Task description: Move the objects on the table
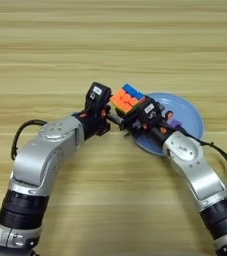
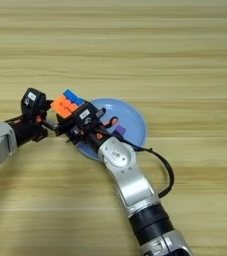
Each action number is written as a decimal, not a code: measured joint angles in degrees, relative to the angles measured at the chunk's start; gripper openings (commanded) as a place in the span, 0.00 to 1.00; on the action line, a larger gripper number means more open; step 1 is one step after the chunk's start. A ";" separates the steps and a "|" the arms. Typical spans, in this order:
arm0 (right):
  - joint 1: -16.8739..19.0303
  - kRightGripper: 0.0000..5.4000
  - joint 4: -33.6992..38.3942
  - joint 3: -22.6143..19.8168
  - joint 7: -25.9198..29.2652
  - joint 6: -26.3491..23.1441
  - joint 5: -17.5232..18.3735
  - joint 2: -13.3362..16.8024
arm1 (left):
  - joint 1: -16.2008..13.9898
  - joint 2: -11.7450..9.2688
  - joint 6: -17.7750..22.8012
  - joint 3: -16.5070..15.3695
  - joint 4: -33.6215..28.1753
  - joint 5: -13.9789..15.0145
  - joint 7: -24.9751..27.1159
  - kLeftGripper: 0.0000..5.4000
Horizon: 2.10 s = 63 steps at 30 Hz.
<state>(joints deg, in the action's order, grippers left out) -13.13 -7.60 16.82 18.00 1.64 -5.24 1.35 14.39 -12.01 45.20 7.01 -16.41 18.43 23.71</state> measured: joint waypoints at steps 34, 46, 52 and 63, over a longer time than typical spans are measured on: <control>0.00 0.63 3.43 -8.84 -3.51 -1.14 3.58 1.03 | 2.79 -0.72 1.71 -8.56 -5.61 4.63 -2.52 1.00; 4.96 0.63 8.88 -17.70 -5.07 -2.41 6.65 6.28 | 3.44 -0.49 -0.08 -10.38 -3.97 4.51 -4.51 1.00; 5.72 0.63 8.21 -22.67 -6.37 -2.39 7.80 8.53 | 3.53 -0.43 -0.63 -11.29 -3.63 4.55 -4.99 1.00; 4.56 0.63 -2.85 -26.87 -10.47 -1.81 7.94 9.41 | 4.00 -0.40 -1.21 -13.45 -1.99 4.64 -5.51 1.00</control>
<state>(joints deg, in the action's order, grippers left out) -8.57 -10.45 -10.05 7.53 -0.17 2.71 10.76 18.39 -12.41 43.99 -6.44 -18.40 23.07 18.20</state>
